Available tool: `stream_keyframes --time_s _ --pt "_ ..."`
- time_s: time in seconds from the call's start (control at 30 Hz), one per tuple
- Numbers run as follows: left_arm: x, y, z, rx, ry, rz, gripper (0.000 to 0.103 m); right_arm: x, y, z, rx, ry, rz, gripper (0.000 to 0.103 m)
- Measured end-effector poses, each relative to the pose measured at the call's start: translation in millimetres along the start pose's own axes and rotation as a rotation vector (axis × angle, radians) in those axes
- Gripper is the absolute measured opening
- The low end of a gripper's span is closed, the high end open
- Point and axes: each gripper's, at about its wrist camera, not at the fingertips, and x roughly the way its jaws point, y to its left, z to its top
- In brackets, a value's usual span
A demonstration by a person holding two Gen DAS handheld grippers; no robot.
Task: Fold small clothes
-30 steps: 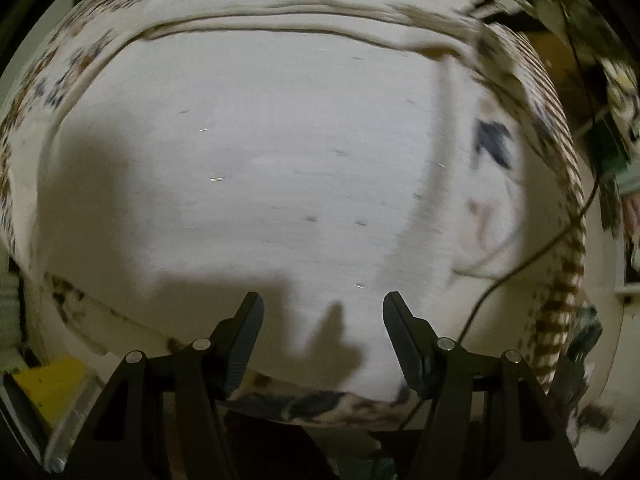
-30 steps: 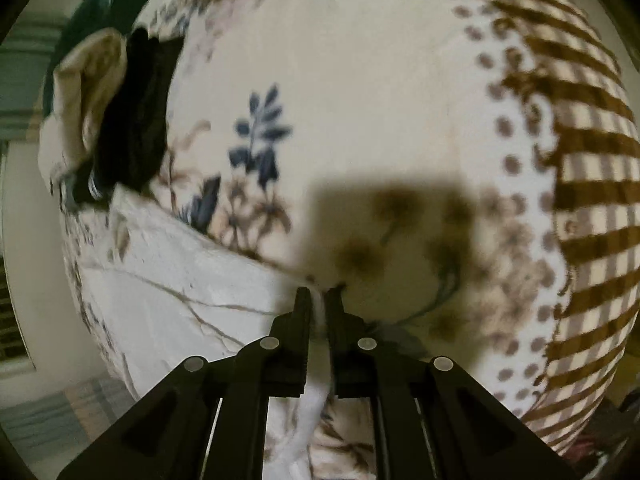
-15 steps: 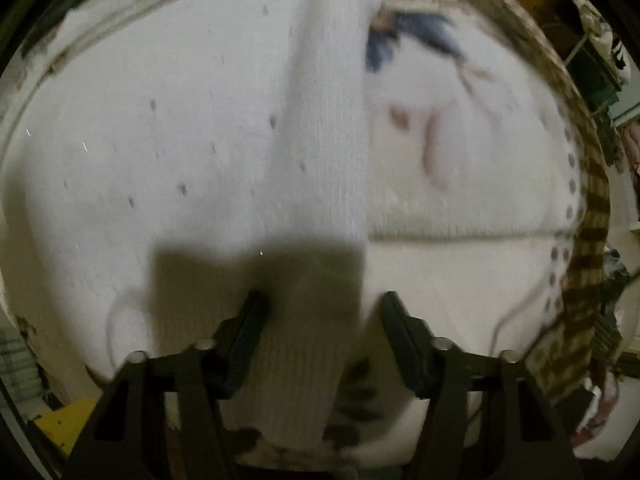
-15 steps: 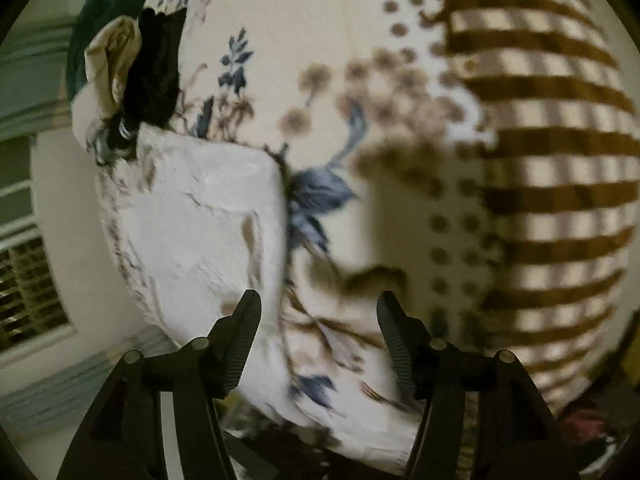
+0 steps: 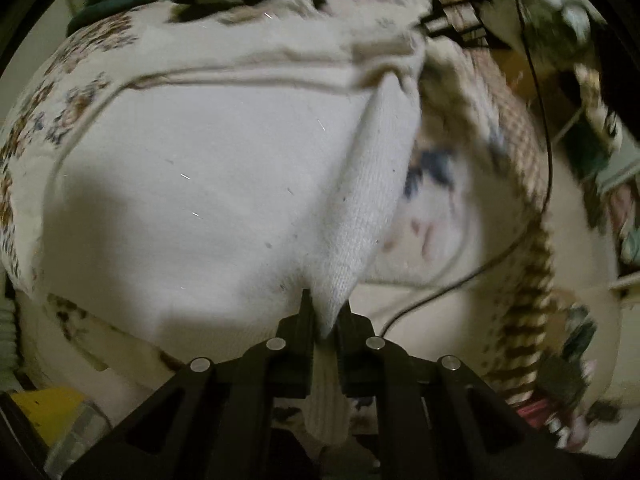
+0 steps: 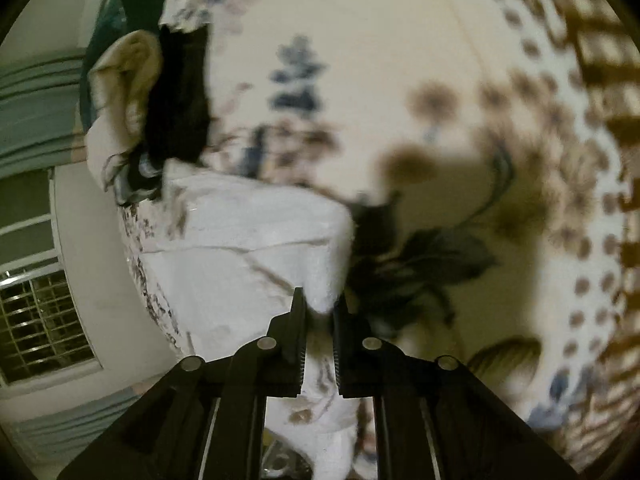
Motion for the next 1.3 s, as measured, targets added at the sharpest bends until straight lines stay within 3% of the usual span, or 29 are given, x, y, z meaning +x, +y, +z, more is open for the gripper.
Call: stream_keyframes --time_s 0.17,0.3,0.53,0.7,0.87,0.93,1.0,1.03,1.1,1.13,1.2,1.3 --pt "-50.0 74.2 24.3 -0.144 -0.055 -0.064 0.007 -21.4 79.5 -11.1 -0.07 -0.028 -0.068 0.011" --pt "-68.9 155.8 39.4 -0.278 -0.081 -0.104 0.007 1.0 171.9 -15.6 -0.132 -0.034 -0.13 0.011" --pt "-49.2 288.8 47.4 -0.444 -0.064 -0.16 0.007 132.5 329.2 -20.2 -0.235 -0.032 -0.269 0.01" --pt "-18.8 364.1 34.2 -0.528 -0.028 -0.179 0.007 250.2 403.4 -24.0 -0.299 0.003 -0.382 0.01" --pt "19.2 400.7 17.4 -0.568 0.042 -0.236 0.008 331.4 440.8 -32.2 -0.344 0.034 -0.485 0.01" --pt "34.8 409.7 13.6 -0.578 0.079 -0.266 0.013 354.9 442.0 -32.0 -0.339 0.076 -0.512 0.012" --pt "45.1 422.3 6.6 -0.62 0.114 -0.293 0.023 366.2 440.6 -32.9 -0.33 0.111 -0.506 0.021" --pt "47.7 428.8 2.7 -0.641 0.138 -0.284 0.025 363.8 439.9 -34.1 -0.335 0.119 -0.49 0.027" --pt "45.5 440.4 -6.3 -0.671 0.161 -0.302 0.03 349.1 435.5 -39.7 -0.327 0.143 -0.427 0.055" --pt "40.9 444.3 -9.6 -0.679 0.163 -0.299 0.034 339.8 432.6 -42.9 -0.323 0.145 -0.41 0.06" --pt "32.9 449.9 -11.3 -0.682 0.159 -0.3 0.052 314.3 423.8 -51.4 -0.322 0.137 -0.373 0.064" --pt "20.2 455.4 0.9 -0.679 0.145 -0.296 0.054 270.4 398.5 -68.2 -0.317 0.121 -0.337 0.074"
